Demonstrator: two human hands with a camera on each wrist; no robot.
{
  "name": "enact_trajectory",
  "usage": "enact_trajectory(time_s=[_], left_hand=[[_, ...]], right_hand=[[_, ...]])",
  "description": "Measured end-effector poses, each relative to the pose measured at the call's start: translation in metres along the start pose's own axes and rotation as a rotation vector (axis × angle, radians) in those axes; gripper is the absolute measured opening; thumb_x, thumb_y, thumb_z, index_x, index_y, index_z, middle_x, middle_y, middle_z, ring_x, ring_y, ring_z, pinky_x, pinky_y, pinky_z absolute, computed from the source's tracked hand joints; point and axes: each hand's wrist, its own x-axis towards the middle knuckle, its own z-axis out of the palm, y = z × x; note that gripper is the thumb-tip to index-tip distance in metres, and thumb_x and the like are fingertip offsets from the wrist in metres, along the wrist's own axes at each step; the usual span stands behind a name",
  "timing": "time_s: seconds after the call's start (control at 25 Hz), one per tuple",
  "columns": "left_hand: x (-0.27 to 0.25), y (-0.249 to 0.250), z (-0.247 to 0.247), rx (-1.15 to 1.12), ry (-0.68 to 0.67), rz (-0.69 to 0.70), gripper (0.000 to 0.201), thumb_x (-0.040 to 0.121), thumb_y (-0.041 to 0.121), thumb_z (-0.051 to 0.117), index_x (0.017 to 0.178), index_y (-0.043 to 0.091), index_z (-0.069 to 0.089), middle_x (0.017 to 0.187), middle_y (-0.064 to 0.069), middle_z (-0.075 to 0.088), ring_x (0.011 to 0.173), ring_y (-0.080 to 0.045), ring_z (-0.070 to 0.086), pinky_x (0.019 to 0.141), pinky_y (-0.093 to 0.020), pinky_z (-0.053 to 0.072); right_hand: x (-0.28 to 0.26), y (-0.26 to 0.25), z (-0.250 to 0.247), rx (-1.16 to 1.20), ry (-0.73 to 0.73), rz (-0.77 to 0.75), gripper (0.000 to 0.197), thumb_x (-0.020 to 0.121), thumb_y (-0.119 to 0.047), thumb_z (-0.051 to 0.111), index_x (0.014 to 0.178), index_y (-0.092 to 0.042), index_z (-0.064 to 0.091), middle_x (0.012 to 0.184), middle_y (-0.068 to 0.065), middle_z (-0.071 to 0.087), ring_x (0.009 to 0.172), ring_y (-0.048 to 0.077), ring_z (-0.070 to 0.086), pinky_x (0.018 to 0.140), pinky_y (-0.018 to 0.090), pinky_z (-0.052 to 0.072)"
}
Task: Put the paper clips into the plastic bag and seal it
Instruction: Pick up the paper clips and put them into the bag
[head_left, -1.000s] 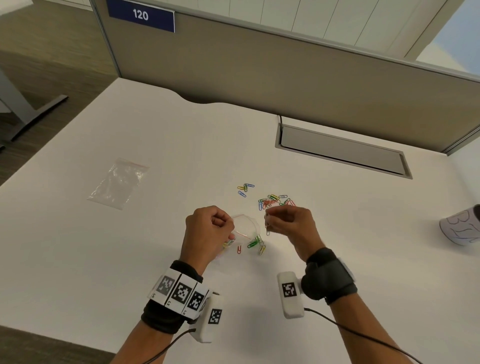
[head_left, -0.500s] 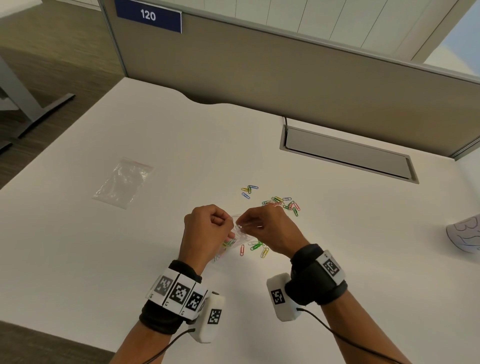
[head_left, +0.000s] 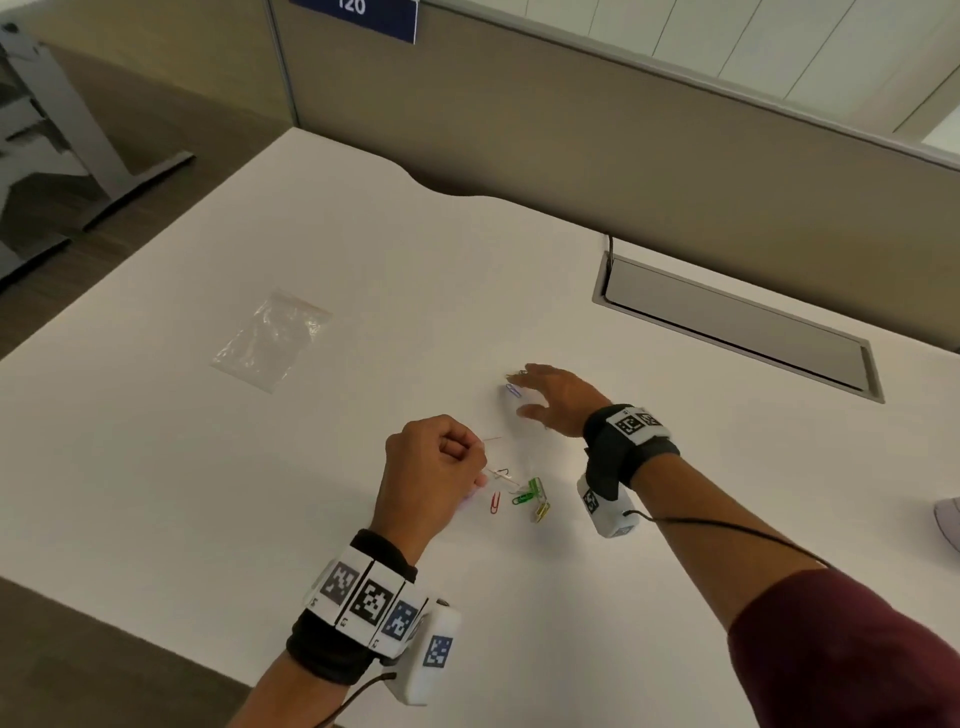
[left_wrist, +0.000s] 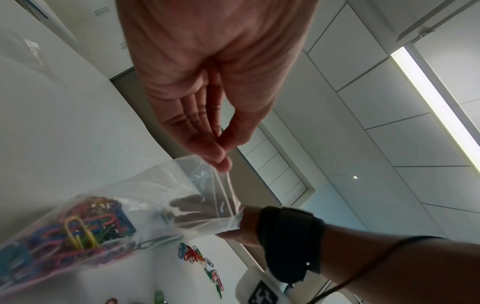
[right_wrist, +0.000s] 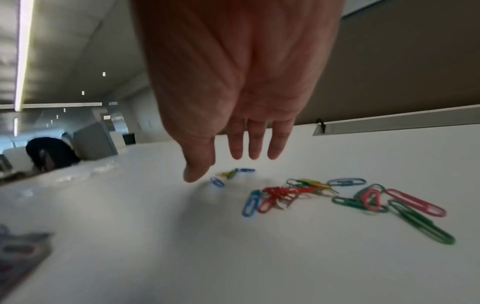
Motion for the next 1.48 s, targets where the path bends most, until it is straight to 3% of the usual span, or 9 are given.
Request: enact_trajectory(time_s=[0.2,0.36,0.48,0.68,0.84,0.96,1.28,1.36,1.48], left_hand=[[0.001,0.002,0.003,0.023,0.005,0.014,0.005,0.084,0.007,0.069,0.080,0.004,0.069,0.064,-0.009,0.073,0.051,-0.011,0.069,0.055,-0.027,0.061],[0.006,0.003,-0.003,0.054,0.037,0.045,0.005,0.083,0.005,0.069,0.077,0.006,0.069,0.062,-0.007,0.073,0.051,-0.011,0.070,0.060,-0.034,0.062],[0.009,0.001,-0.008,0.051,0.047,0.052,0.004,0.082,0.005,0.069,0.078,0.006,0.070,0.063,-0.008,0.073,0.053,-0.014,0.072,0.063,-0.040,0.063],[0.008,-0.001,-0.011,0.064,0.056,0.084,0.003,0.081,0.005,0.070,0.078,0.005,0.070,0.063,-0.007,0.072,0.054,-0.014,0.072,0.063,-0.043,0.063],[0.003,0.000,-0.011,0.063,0.046,0.081,0.004,0.080,0.003,0.069,0.077,0.005,0.070,0.061,-0.008,0.072,0.054,-0.016,0.072,0.063,-0.043,0.063],[0.001,-0.001,-0.009,0.062,0.043,0.071,0.005,0.079,0.002,0.069,0.076,0.006,0.069,0.061,-0.008,0.072,0.053,-0.015,0.072,0.064,-0.042,0.063],[-0.009,0.004,0.010,0.216,-0.072,0.106,0.008,0.082,0.013,0.069,0.075,0.011,0.068,0.064,-0.001,0.070,0.056,-0.011,0.067,0.059,-0.024,0.056],[-0.009,0.003,0.013,0.243,-0.081,0.124,0.008,0.082,0.012,0.068,0.075,0.011,0.066,0.067,0.000,0.068,0.058,-0.012,0.063,0.058,-0.022,0.053],[-0.007,0.002,0.014,0.261,-0.089,0.133,0.011,0.085,0.009,0.065,0.076,0.013,0.060,0.074,0.000,0.067,0.063,-0.012,0.061,0.056,-0.012,0.046]], right_hand=[[-0.004,0.006,0.017,-0.161,-0.100,-0.077,0.061,0.098,-0.029,0.046,0.150,-0.022,0.016,0.162,0.001,0.008,0.147,0.023,0.014,0.120,0.041,0.020],[-0.046,0.015,0.030,-0.199,-0.103,-0.097,0.057,0.098,-0.027,0.044,0.150,-0.022,0.020,0.161,-0.004,0.012,0.148,0.022,0.013,0.116,0.044,0.029],[-0.079,0.011,0.039,-0.140,0.083,-0.140,0.050,0.097,-0.022,0.048,0.145,-0.022,0.033,0.158,-0.001,0.025,0.148,0.025,0.013,0.112,0.043,0.034],[-0.103,-0.018,0.077,-0.286,0.021,-0.497,0.049,0.094,-0.022,0.053,0.141,-0.018,0.040,0.151,0.001,0.040,0.145,0.033,0.023,0.113,0.048,0.029],[-0.106,0.007,0.080,-0.289,-0.014,-0.388,0.050,0.099,-0.019,0.039,0.148,-0.020,0.025,0.159,-0.004,0.022,0.149,0.026,0.011,0.118,0.049,0.023],[-0.103,0.038,0.064,-0.229,0.096,-0.309,0.056,0.095,-0.030,0.051,0.146,-0.022,0.031,0.158,0.001,0.026,0.148,0.028,0.014,0.115,0.048,0.030],[-0.061,0.051,0.036,0.011,0.016,0.080,0.111,0.060,-0.072,0.069,0.148,-0.041,0.008,0.162,0.002,0.005,0.148,0.032,0.003,0.119,0.053,0.013],[-0.058,0.046,0.042,-0.079,-0.012,0.036,0.107,0.063,-0.070,0.068,0.147,-0.042,0.008,0.161,0.000,0.008,0.146,0.031,0.008,0.117,0.054,0.020],[-0.061,0.033,0.052,-0.149,0.045,-0.019,0.068,0.085,-0.051,0.059,0.144,-0.042,0.027,0.157,-0.001,0.022,0.141,0.031,0.021,0.109,0.050,0.034]])
